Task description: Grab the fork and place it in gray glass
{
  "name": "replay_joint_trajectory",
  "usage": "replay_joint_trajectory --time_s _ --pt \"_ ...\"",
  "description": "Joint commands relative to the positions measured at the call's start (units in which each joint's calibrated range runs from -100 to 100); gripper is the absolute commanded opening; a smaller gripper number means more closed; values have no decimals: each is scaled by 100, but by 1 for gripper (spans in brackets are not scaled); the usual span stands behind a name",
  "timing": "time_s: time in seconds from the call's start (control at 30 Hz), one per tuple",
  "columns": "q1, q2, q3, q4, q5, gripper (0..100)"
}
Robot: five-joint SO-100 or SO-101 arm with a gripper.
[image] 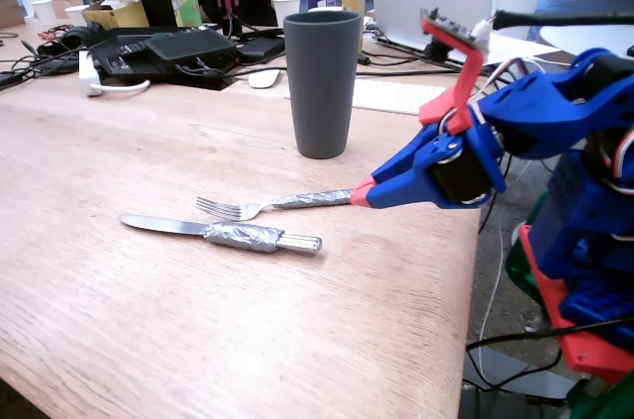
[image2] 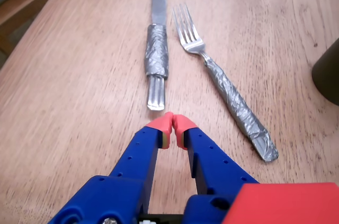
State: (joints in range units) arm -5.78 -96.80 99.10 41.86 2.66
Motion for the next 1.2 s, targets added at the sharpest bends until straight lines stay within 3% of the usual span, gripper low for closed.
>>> replay_joint_trajectory --time_s 0.0,0.8,0.97,1.17 --pt "36 -45 34 -32 0 0" --pt "172 126 -61 -65 20 0" --pt "172 2845 -2760 214 20 0" --pt "205 4920 -6611 2965 -29 0"
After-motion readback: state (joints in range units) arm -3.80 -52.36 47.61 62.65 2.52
